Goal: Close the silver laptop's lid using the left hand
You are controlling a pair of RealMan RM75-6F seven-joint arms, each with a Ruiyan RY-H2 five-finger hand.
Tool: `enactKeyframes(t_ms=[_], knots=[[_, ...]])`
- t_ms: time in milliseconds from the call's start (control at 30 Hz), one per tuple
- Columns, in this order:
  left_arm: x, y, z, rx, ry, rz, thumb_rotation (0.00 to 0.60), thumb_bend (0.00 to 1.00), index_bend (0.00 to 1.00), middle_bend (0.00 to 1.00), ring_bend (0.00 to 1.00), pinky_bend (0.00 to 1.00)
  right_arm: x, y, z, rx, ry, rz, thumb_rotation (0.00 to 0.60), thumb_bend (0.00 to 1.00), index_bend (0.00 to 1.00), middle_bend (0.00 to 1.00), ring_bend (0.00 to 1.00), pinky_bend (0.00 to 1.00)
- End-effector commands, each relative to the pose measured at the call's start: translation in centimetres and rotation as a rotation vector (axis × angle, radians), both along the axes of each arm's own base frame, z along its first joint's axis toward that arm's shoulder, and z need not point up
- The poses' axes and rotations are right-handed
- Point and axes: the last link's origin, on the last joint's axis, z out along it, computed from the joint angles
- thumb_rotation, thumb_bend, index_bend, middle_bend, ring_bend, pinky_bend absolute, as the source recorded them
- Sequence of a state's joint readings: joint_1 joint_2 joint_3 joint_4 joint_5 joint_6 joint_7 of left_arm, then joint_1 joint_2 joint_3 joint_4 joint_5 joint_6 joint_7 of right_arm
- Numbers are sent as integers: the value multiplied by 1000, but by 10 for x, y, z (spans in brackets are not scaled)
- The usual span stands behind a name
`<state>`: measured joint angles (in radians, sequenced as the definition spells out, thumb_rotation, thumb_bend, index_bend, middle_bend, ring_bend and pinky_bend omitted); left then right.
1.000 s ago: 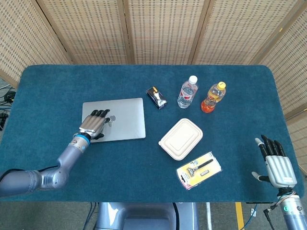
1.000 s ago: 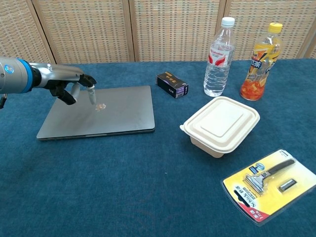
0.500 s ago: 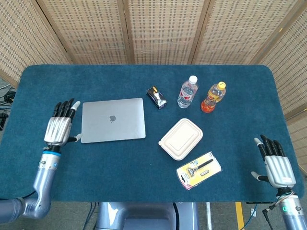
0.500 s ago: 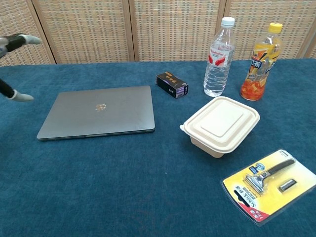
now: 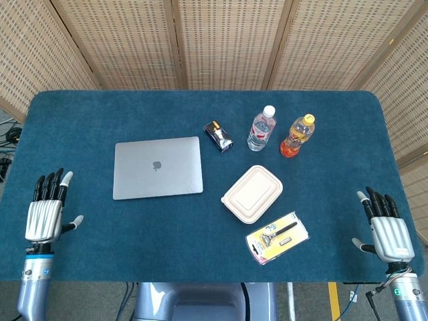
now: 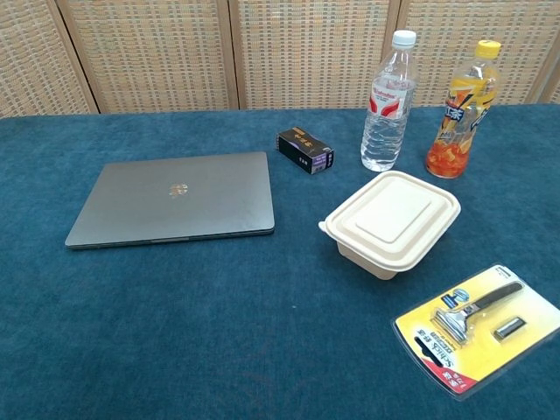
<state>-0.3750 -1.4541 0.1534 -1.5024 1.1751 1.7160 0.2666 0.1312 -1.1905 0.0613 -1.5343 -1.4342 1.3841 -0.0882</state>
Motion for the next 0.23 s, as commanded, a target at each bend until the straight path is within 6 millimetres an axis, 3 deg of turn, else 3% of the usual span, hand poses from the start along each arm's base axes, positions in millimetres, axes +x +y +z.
enactKeyframes(t_ms=[33,233], knots=[[-5,-7,2,-6,-10,13,600,69,0,0,0,0,1,0,1,-7,-1,4,600,28,0,0,0,0],[-9,-9,9,-33,-33,52,600,73,0,0,0,0,3,2,2,-13,-2,17,600,28,0,0,0,0]])
